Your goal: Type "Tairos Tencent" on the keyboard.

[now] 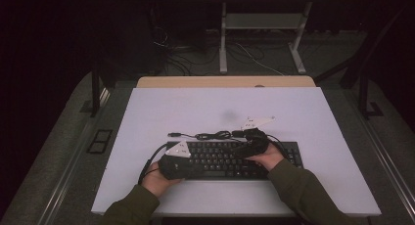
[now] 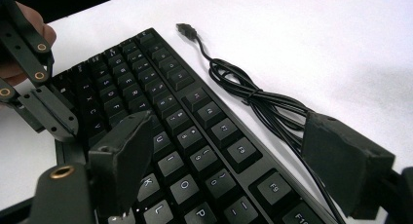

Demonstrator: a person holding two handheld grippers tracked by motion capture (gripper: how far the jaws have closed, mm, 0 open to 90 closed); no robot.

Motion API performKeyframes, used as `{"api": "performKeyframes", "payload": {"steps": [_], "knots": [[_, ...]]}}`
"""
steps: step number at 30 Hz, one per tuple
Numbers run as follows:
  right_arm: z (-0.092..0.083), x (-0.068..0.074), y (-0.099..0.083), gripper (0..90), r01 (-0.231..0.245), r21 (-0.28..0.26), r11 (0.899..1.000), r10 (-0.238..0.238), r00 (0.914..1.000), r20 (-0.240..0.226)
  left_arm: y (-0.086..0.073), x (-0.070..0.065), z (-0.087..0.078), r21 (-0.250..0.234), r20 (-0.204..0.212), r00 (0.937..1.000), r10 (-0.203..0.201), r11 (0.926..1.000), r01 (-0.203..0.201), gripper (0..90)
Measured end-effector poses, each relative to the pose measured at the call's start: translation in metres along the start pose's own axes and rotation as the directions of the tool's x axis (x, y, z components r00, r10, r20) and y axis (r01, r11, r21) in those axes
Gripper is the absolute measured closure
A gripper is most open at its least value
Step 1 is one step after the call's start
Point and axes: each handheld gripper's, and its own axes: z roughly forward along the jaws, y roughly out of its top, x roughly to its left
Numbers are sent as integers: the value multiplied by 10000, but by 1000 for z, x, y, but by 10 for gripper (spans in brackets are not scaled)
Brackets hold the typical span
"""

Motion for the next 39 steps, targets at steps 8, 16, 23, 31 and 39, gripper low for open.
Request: {"api": "performKeyframes", "payload": {"steps": [8,16,23,31,39], "knots": [[-1,0,0,191,-100,29,9999,101,9999,-84,1,1,-4,-328,-106,9997,-204,9993,200,870],[-3,-1,0,192,-146,143,9998,147,9998,-95,2,4,-7,-743,-300,9980,-547,9959,524,763],[-8,2,0,194,-145,210,9997,150,9997,-210,3,6,-7,-978,-516,9951,-838,9921,784,597],[-14,4,-4,294,-161,196,9997,167,9993,-335,5,9,-5,-1264,-674,9919,-1074,9871,983,417],[-27,4,-7,495,-54,175,9998,62,9988,-478,5,12,-4,-1380,-860,9884,-1251,9840,1126,301]]}}
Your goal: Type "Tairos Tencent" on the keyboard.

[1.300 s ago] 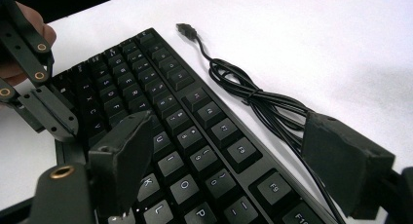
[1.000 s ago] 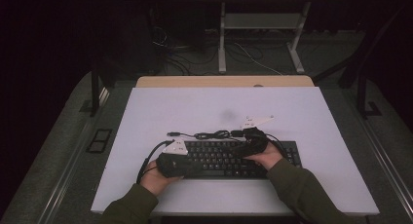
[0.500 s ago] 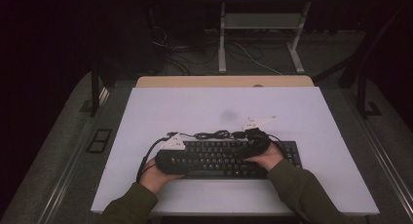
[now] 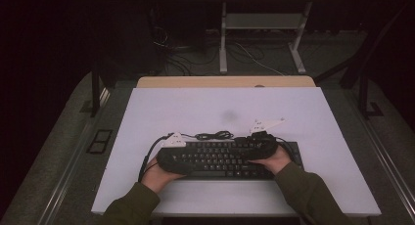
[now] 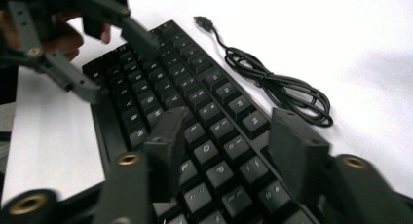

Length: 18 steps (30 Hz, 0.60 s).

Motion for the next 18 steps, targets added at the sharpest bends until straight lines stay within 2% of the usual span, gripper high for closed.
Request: {"api": "performKeyframes", "payload": {"steps": [10,18], "knots": [[-18,-1,-13,725,317,231,9992,-314,9994,-110,4,3,5,-173,-206,9998,-55,9998,52,259],[-31,2,-18,866,470,392,9981,-457,9984,-337,8,4,8,-369,-417,9990,-173,9992,158,241]]}}
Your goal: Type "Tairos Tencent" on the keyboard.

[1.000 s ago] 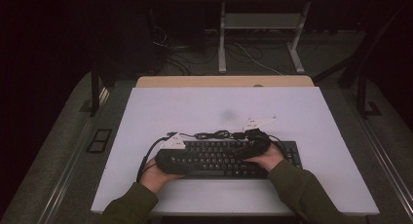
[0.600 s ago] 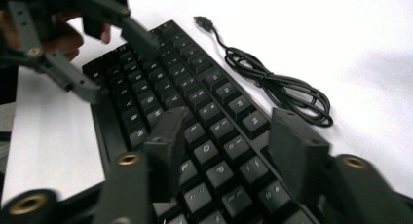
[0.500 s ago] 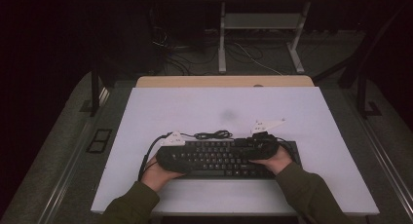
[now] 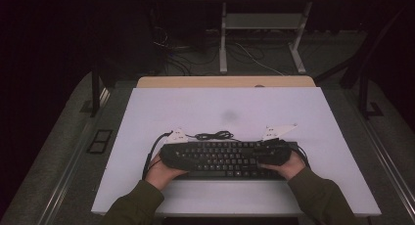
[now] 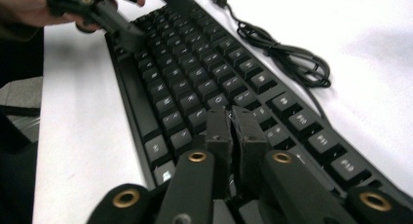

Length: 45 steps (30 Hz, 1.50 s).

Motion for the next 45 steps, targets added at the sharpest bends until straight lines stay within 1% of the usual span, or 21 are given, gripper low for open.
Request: {"api": "performKeyframes", "payload": {"steps": [2,8,10,12,17,20,23,24,27,30,32,35,36,37,38,41,43,45], "knots": [[-1,1,-3,885,59,104,9999,-58,10000,-51,1,0,1,10,-46,10000,11,10000,-11,240],[0,4,-11,892,241,520,9984,-238,9997,-72,3,0,1,-28,-123,9999,21,10000,-21,234],[0,4,-14,892,206,634,9978,-203,9998,-57,4,0,0,-32,-155,9999,50,10000,-50,234],[1,4,-17,892,193,779,9968,-185,9998,-104,5,0,-2,-60,-179,9998,-4,10000,3,234],[6,4,-22,892,278,1060,9940,-274,9996,-53,11,-1,-4,-191,-281,9996,72,9998,-78,234],[8,4,-23,892,281,1092,9936,-276,9996,-59,15,-1,-4,-272,-308,9995,80,9996,-88,235],[11,5,-23,892,467,1197,9917,-463,9989,-62,17,0,-2,-228,-348,9993,105,9997,-113,236],[11,5,-24,892,381,1169,9924,-364,9992,-166,18,1,-1,-203,-338,9994,87,9997,-94,237],[11,7,-24,893,473,1210,9915,-458,9988,-154,19,0,2,-245,-302,9995,100,9996,-107,254],[11,6,-24,893,462,1188,9918,-445,9989,-171,18,-2,4,-242,-343,9991,233,9994,-241,342],[11,6,-24,893,458,1175,9920,-440,9989,-181,16,-2,6,-138,-293,9991,304,9994,-308,444],[11,6,-24,893,463,1195,9917,-446,9989,-164,12,-1,10,205,-298,9985,460,9988,-454,591],[11,6,-24,892,457,1196,9918,-441,9989,-164,11,-1,12,273,-278,9987,437,9987,-429,627],[11,6,-24,892,458,1192,9918,-442,9989,-160,11,0,12,408,-250,9984,504,9979,-494,670],[11,6,-24,892,462,1194,9918,-447,9989,-150,10,-1,14,495,-300,9983,493,9976,-478,713],[11,6,-24,892,465,1190,9918,-451,9989,-144,9,0,15,662,-244,9983,537,9965,-520,813],[11,6,-24,892,457,1179,9920,-442,9989,-150,8,1,15,877,-198,9977,655,9941,-635,861],[11,6,-24,892,458,1177,9920,-444,9989,-144,8,1,16,1007,-216,9978,623,9931,-598,888]]}}
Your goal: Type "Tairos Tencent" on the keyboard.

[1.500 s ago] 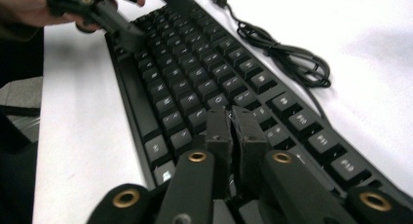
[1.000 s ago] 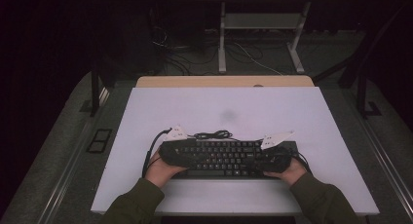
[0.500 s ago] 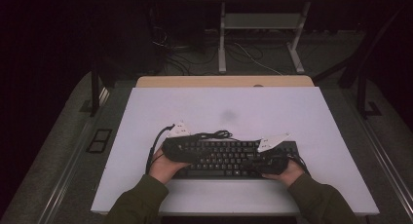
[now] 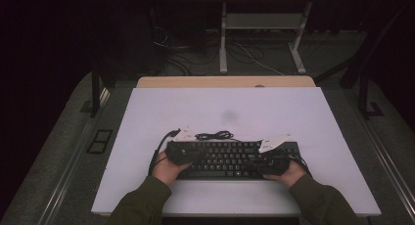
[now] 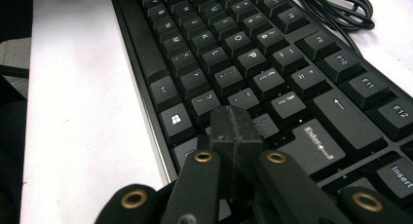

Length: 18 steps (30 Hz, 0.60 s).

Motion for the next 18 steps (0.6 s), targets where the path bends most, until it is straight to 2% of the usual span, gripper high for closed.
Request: {"api": "performKeyframes", "payload": {"steps": [8,16,18], "knots": [[0,0,0,892,9,14,10000,-9,10000,28,-3,0,2,330,-78,10000,-45,9994,48,889],[0,0,0,893,-5,6,10000,5,10000,23,-4,0,3,429,-176,9998,81,9991,-73,889],[0,0,0,893,-6,5,10000,6,10000,23,-5,0,4,356,-162,9999,-59,9993,65,889]]}}
